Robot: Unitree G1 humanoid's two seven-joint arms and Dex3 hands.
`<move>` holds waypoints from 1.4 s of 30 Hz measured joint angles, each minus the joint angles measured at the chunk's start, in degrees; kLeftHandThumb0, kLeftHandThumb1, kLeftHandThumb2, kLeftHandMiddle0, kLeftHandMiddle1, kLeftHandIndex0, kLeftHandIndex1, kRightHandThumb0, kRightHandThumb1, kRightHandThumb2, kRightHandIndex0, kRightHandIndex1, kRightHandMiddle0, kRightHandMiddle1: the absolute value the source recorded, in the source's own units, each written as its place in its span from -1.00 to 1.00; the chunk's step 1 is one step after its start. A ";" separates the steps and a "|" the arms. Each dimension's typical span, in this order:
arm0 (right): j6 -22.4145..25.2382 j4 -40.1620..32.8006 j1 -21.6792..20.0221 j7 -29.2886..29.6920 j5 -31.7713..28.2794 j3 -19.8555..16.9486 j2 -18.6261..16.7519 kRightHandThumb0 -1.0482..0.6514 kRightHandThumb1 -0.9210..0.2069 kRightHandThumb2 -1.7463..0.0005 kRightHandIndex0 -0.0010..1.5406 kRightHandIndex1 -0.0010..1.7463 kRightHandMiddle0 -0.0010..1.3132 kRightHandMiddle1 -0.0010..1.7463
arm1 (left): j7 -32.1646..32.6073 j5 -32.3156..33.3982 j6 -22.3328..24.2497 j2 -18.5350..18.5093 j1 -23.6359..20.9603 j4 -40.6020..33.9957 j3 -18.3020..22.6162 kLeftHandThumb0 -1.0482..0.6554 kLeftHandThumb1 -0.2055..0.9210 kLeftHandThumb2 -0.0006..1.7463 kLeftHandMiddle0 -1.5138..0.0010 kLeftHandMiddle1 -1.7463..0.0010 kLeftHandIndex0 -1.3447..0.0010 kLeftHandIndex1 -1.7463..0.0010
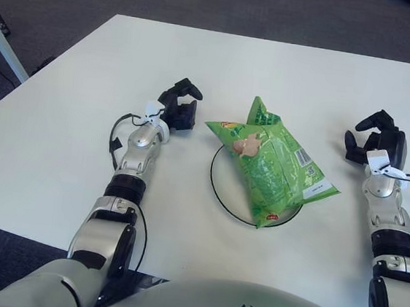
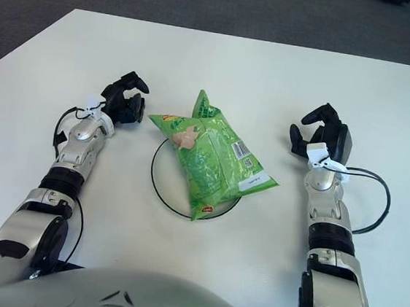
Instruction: Put the snack into the plate.
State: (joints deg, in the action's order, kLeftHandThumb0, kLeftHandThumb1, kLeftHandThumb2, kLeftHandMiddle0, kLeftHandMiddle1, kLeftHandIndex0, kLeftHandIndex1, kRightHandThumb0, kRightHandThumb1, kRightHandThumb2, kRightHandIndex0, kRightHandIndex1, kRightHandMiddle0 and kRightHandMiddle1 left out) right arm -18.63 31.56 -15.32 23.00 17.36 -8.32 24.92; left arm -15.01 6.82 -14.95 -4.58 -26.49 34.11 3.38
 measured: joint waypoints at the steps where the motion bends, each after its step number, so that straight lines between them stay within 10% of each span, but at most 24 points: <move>1: 0.00 -0.05 0.02 0.06 0.00 0.05 0.01 -0.32 0.10 -0.53 0.46 1.00 -0.06 1.00 | -0.06 0.03 -0.03 0.01 -0.01 0.04 0.08 -0.28 0.18 0.30 -0.65 -1.00 0.25 -1.00; 42: -0.95 -2.85 1.75 -1.97 -3.28 -0.35 -0.25 -0.34 0.16 -0.57 0.62 1.00 -0.01 1.00 | -2.01 -0.15 -1.83 -0.90 -2.56 4.53 0.04 -0.30 0.10 0.37 -0.62 -1.00 0.20 -1.00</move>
State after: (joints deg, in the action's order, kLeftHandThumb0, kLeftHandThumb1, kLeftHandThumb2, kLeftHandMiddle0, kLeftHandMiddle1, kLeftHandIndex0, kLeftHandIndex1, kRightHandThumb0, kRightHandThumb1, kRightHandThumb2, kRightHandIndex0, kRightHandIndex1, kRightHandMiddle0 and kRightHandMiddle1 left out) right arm -19.58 28.71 -13.57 21.03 14.08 -8.67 24.67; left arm -17.03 6.67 -16.78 -5.49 -29.05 38.64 3.42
